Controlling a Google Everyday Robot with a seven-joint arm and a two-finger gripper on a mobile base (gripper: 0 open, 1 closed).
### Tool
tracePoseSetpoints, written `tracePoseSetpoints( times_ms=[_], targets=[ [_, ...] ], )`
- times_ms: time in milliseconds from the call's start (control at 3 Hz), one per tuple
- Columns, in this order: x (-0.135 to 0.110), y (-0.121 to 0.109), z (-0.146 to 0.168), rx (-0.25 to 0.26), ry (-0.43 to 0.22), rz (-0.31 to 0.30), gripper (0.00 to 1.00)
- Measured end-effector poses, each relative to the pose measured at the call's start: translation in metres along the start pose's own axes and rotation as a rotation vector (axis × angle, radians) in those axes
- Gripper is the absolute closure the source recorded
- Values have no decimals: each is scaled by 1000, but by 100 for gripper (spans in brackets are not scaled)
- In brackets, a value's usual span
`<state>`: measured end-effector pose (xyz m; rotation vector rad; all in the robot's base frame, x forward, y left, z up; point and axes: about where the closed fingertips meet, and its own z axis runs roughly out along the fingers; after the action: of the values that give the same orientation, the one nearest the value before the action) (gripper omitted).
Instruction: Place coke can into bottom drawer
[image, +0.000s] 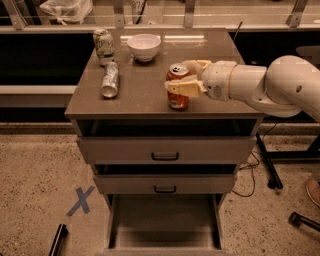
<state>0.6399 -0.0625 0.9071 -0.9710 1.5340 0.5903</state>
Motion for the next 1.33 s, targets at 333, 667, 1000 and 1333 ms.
tracePoseSetpoints(
  times_ms=[333, 667, 1000, 1333],
  targets=[
    [-1, 2, 2, -4, -1, -1, 64],
    [-2, 3, 4, -8, -2, -2, 88],
    [-2, 5, 6, -12, -2, -2, 100],
    [-4, 5, 5, -16, -7, -4, 100]
  ],
)
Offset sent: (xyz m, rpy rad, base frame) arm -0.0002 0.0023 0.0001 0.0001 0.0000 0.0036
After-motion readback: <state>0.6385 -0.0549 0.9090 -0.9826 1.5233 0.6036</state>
